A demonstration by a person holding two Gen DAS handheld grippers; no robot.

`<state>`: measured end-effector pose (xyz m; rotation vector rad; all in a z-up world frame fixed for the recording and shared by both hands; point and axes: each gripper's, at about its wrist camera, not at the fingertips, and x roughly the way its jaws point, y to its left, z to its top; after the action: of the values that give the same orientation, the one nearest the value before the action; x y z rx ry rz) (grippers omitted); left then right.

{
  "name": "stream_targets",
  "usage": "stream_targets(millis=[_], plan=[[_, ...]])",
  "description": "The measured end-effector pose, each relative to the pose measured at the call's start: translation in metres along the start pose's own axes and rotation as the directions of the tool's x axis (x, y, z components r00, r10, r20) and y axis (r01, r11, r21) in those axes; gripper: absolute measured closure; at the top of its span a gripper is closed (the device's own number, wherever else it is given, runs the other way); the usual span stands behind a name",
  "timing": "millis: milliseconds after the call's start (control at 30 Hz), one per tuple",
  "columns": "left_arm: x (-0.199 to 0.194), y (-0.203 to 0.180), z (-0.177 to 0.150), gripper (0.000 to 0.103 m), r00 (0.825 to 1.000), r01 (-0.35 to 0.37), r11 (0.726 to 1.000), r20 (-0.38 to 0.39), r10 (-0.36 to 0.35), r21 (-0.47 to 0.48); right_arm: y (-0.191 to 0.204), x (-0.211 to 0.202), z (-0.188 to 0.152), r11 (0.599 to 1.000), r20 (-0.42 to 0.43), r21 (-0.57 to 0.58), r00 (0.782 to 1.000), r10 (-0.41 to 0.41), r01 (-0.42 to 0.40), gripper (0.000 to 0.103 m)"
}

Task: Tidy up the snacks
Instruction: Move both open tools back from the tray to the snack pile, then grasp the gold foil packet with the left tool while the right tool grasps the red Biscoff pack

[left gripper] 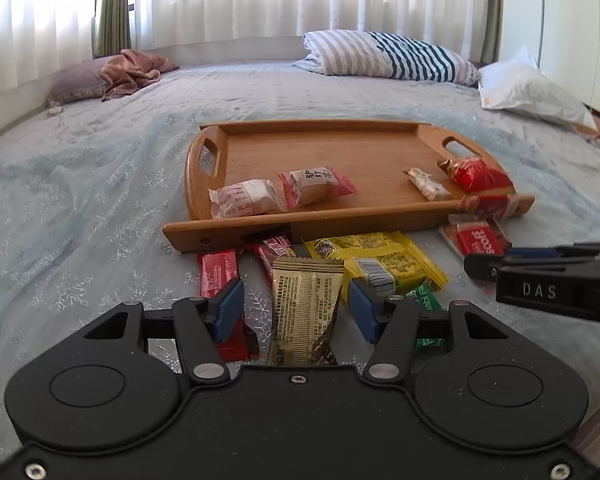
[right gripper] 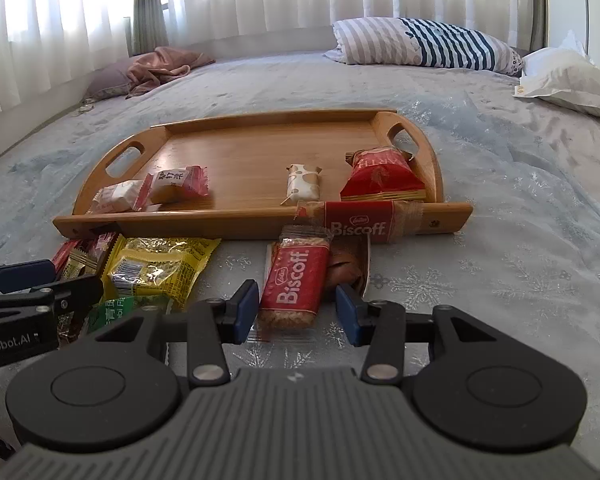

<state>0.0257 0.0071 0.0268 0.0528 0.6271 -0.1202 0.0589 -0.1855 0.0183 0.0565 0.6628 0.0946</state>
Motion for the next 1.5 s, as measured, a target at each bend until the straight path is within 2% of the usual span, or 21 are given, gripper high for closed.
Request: stream_targets(millis=[100, 267, 333, 367, 400, 467, 600, 667, 700, 733, 867, 1033, 1167, 1233, 1400, 1500], plan=[[-0.003, -0.002, -0.002, 0.044, 1.0, 0.007, 1.0, -0.01, -0.006, 0.013, 0.002, 0.005, 0.0, 1.0, -0.009, -0.008, 1.0, -0.004, 0.004, 0.04], [-0.008, -0.004, -0.006, 0.045, 1.0, 0.006, 1.0, -0.013, -0.006, 0.023, 0.011, 0.009, 0.0, 0.998, -0.009, -0.065, 1.0, -0.029, 0.028, 0.037], [-0.008, -0.006, -0.008, 0.052, 1.0, 0.008, 0.999, -0.022, -0.007, 0.037, 0.011, 0.009, -0.002, 0.997, -0.005, -0.073, 1.0, -0.022, 0.022, 0.049], [-0.007, -0.006, -0.008, 0.059, 0.999, 0.014, 0.999, -0.03, -0.012, 0.045, 0.01, 0.008, -0.002, 0.997, -0.002, -0.073, 1.0, -0.022, 0.022, 0.053], [-0.006, -0.007, -0.009, 0.064, 0.999, 0.019, 0.999, -0.035, -0.017, 0.05, 0.009, 0.007, -0.003, 0.997, 0.001, -0.073, 1.0, -0.028, 0.028, 0.061], [-0.004, -0.007, -0.01, 0.071, 0.998, 0.035, 0.998, -0.049, -0.032, 0.054, 0.006, 0.004, -0.003, 0.998, 0.0, -0.06, 1.0, -0.012, 0.012, 0.064], [-0.007, -0.01, -0.011, 0.073, 0.999, 0.034, 0.996, -0.033, -0.031, 0.078, 0.002, -0.005, 0.0, 0.999, -0.001, -0.038, 1.0, 0.02, -0.02, 0.065], [-0.01, -0.008, -0.008, 0.073, 0.998, 0.051, 0.997, -0.025, -0.05, 0.06, 0.001, -0.012, 0.005, 0.998, 0.016, -0.037, 0.999, 0.046, -0.045, 0.066], [-0.011, -0.007, -0.008, 0.073, 0.998, 0.061, 0.997, -0.021, -0.06, 0.046, 0.0, -0.016, 0.007, 0.998, 0.027, -0.032, 0.998, 0.06, -0.059, 0.069], [-0.012, -0.006, -0.006, 0.073, 0.998, 0.065, 0.997, -0.017, -0.065, 0.034, 0.0, -0.019, 0.01, 0.997, 0.039, -0.027, 0.997, 0.07, -0.069, 0.078], [-0.016, -0.004, -0.002, 0.073, 0.999, 0.053, 0.998, 0.004, -0.053, 0.025, 0.0, -0.025, 0.018, 0.997, 0.069, -0.031, 0.994, 0.08, -0.078, 0.08], [-0.019, 0.001, 0.002, 0.073, 0.998, 0.064, 0.998, 0.021, -0.064, 0.0, 0.0, -0.021, 0.016, 0.997, 0.049, -0.025, 0.996, 0.078, -0.077, 0.079], [-0.021, 0.005, 0.005, 0.073, 0.997, 0.07, 0.997, 0.038, -0.069, -0.024, 0.002, -0.017, 0.011, 0.997, 0.027, -0.036, 0.998, 0.063, -0.062, 0.072], [-0.02, 0.006, 0.006, 0.073, 0.997, 0.071, 0.997, 0.043, -0.07, -0.027, 0.003, -0.015, 0.008, 0.998, 0.016, -0.044, 0.999, 0.047, -0.046, 0.058], [-0.02, 0.007, 0.009, 0.073, 0.996, 0.071, 0.997, 0.051, -0.069, -0.026, 0.003, -0.005, 0.003, 0.999, -0.005, -0.032, 1.0, 0.024, -0.025, 0.058], [-0.019, 0.008, 0.01, 0.073, 0.996, 0.07, 0.997, 0.05, -0.068, -0.028, 0.003, -0.003, 0.004, 1.0, -0.001, -0.022, 1.0, 0.019, -0.019, 0.054]])
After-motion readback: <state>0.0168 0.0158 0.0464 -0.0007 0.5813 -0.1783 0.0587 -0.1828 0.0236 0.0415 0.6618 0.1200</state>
